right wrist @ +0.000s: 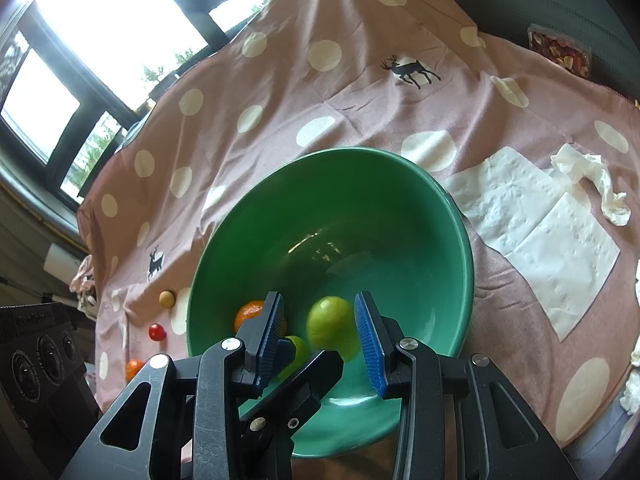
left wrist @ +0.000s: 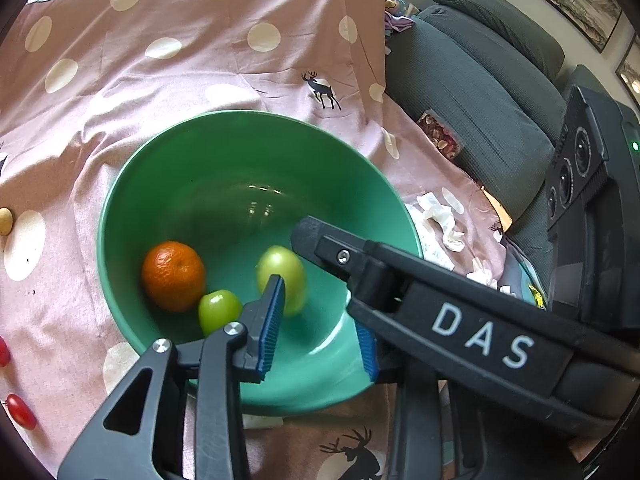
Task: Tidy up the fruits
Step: 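Open the right gripper to release the yellow-green fruit in the bowl, then move the right gripper out of the bowl to the small orange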
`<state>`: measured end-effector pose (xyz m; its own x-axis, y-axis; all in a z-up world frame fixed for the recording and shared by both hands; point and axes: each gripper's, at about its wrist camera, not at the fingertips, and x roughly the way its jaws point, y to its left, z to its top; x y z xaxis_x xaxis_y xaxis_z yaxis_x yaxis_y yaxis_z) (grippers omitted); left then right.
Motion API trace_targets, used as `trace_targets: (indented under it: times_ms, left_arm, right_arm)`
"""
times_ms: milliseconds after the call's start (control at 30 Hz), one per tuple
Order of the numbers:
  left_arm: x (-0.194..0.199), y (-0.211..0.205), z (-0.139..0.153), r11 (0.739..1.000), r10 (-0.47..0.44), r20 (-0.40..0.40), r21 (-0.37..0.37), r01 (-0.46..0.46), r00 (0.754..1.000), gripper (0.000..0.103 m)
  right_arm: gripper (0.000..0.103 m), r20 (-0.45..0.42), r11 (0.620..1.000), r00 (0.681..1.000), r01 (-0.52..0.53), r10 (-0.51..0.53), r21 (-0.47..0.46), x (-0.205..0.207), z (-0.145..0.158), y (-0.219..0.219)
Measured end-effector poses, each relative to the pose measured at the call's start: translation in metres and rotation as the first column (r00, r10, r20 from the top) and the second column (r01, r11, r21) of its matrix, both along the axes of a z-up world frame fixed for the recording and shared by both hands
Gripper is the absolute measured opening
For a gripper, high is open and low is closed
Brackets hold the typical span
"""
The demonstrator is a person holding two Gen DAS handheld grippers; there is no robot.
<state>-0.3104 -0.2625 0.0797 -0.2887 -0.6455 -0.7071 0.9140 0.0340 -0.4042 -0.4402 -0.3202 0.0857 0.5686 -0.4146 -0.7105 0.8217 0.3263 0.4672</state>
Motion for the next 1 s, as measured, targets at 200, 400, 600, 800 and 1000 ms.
trace_targets:
  times_ms: [200,400,600,800,1000]
  left_arm:
    - [0.004,0.002,0.002,1.000,0.022,0.016,0.006,-0.022,1.000,0.046]
    - [0.011,0.019,0.014,0.998,0.053,0.043,-0.035,-0.051,0.998,0.059]
    - [0.036,0.048,0.032,0.988,0.135,0.053,-0.079,-0.131,0.989,0.072]
    - [0.081,0.093,0.049,0.951,0.297,0.087,-0.114,-0.287,0.951,0.079]
    - [0.145,0.154,0.049,0.846,0.527,0.079,-0.141,-0.514,0.846,0.080]
  right_arm:
    - [0.041,0.006,1.000,1.000,0.006,-0.006,0.000,0.000,0.004,0.001]
    - [0.041,-0.015,0.999,0.999,0.030,-0.031,-0.045,0.001,0.011,0.004]
    - [0.045,-0.037,0.996,0.998,0.044,-0.046,-0.072,0.004,0.016,0.006]
    - [0.057,-0.033,0.993,0.999,0.030,-0.034,-0.113,0.014,0.025,0.013]
    - [0.062,-0.033,0.988,0.999,-0.018,0.013,-0.150,0.034,0.033,0.023]
